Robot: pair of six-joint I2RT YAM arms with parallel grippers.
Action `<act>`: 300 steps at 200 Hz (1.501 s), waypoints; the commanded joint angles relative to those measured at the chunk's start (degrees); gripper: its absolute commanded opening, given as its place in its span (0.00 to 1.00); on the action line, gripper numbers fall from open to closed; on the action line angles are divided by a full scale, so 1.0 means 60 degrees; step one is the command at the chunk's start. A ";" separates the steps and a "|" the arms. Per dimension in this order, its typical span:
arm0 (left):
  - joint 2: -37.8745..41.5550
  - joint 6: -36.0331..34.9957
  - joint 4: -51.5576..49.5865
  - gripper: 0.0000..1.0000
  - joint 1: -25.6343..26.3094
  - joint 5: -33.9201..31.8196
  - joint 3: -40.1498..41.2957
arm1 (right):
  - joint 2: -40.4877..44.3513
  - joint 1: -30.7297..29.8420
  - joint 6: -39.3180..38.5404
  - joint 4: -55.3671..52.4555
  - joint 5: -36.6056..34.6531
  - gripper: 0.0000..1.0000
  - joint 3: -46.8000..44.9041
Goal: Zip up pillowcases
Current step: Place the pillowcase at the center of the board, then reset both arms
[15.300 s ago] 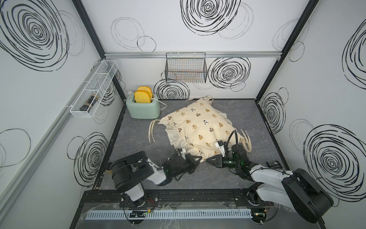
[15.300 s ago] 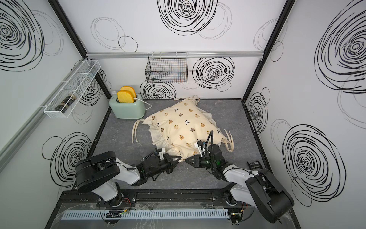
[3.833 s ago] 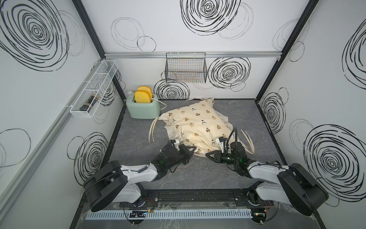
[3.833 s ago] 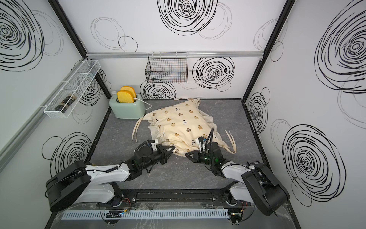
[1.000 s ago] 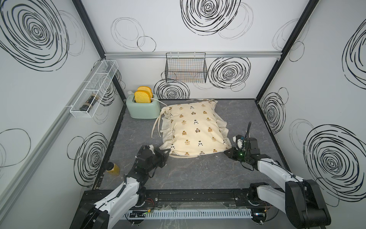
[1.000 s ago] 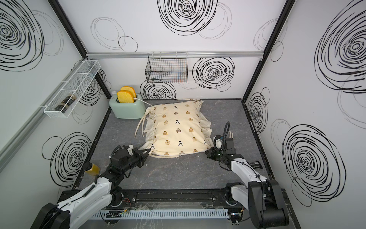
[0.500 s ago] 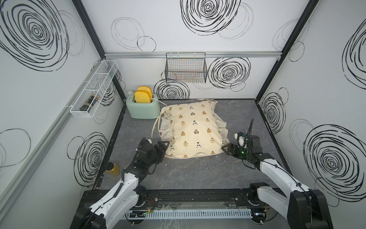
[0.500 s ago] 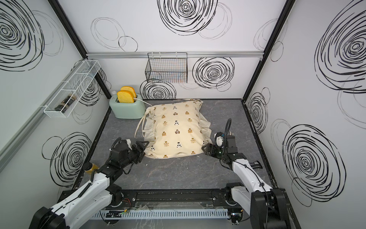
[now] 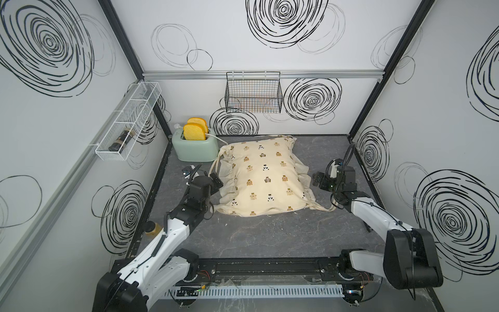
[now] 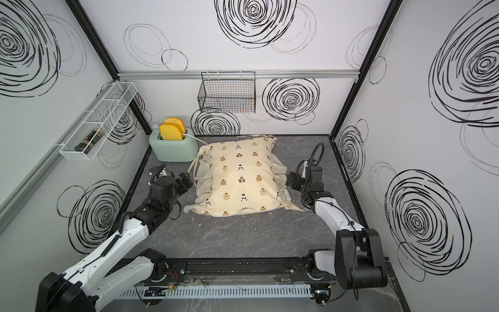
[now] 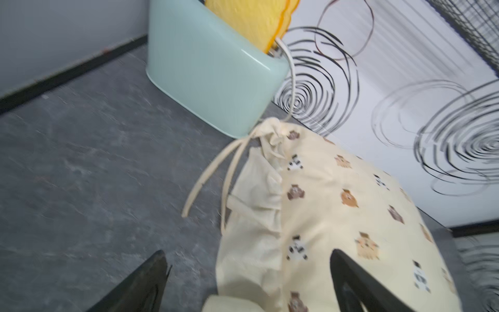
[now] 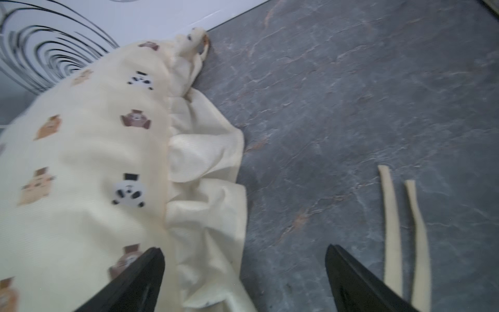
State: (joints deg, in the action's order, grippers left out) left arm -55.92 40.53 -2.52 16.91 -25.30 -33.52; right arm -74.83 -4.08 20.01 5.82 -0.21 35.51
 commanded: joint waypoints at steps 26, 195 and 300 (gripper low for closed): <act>-0.1002 -0.2245 0.2978 0.96 -0.0887 -0.1984 0.0591 | -0.1082 0.0543 -0.1048 0.1972 -0.2445 0.98 -0.0035; -0.3814 -0.6009 1.0382 0.96 -0.2451 0.0993 0.1645 | -0.1686 0.0533 -0.2386 1.0100 -0.1748 0.98 -0.3678; -0.2853 -0.6206 0.9767 0.96 -0.2041 0.1115 0.2542 | -0.1577 0.0489 -0.2304 0.9706 -0.1829 0.98 -0.3584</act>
State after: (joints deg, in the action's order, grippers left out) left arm -73.58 4.38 54.13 4.10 -17.32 -19.44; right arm -85.08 -0.97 6.37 62.17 -10.92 13.32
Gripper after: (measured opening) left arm 0.962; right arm 0.976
